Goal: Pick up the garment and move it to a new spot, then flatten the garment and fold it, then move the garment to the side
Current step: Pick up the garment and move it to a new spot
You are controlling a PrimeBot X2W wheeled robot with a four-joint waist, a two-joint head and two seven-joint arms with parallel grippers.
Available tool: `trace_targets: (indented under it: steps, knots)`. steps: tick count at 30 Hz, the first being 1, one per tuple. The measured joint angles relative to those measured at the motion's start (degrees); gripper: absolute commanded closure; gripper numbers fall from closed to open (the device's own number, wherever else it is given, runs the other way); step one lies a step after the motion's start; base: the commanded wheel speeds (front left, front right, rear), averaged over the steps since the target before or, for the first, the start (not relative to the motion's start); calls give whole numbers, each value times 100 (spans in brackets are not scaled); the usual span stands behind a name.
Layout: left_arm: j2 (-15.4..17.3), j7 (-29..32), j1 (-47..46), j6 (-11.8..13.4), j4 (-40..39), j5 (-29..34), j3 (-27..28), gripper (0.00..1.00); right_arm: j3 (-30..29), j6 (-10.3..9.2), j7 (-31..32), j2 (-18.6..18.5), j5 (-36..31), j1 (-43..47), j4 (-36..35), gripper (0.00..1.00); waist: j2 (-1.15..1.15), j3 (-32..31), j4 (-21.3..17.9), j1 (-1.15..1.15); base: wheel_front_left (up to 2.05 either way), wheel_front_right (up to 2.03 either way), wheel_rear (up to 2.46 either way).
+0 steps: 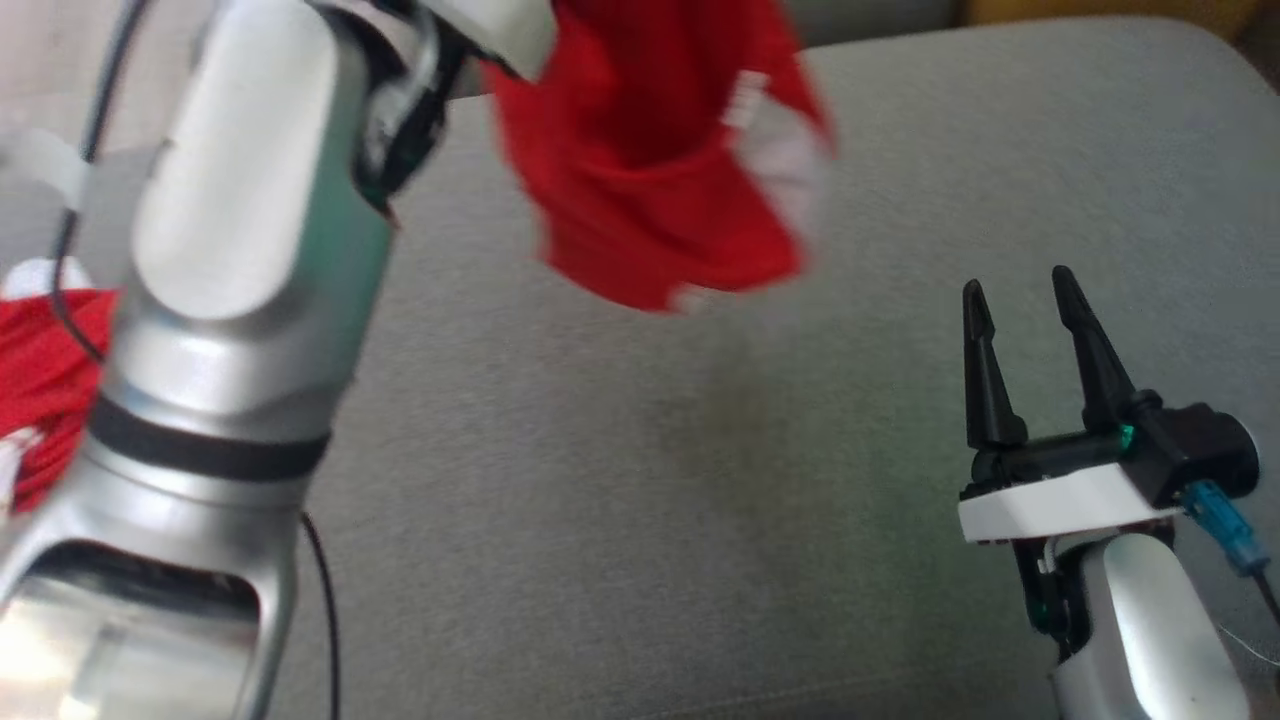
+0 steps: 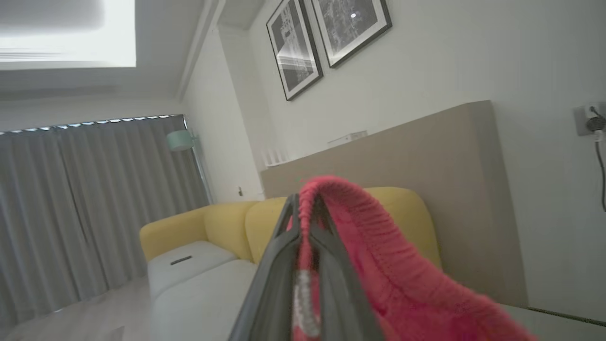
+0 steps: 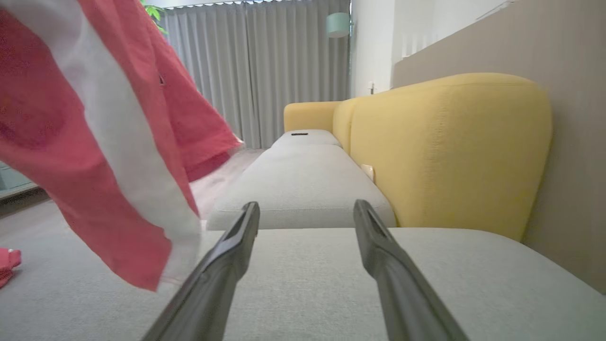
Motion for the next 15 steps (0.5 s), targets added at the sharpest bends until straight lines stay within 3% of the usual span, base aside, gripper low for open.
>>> trace_targets:
  steps: [5,10,15]
  knots:
    - [-81,-57,773,16,224,-163,-253,100,41,0,0,3,85,-31,-1,0,0,246,-270,0,0,0,0]
    - [-141,-456,1878,311,948,-404,-392,100,103,-1,0,4,91,-46,-2,0,0,526,-419,0,0,0,0]
    - [-165,-738,2282,526,1615,-486,-504,100,154,-1,0,8,90,-72,-2,0,0,691,-458,0,0,0,0]
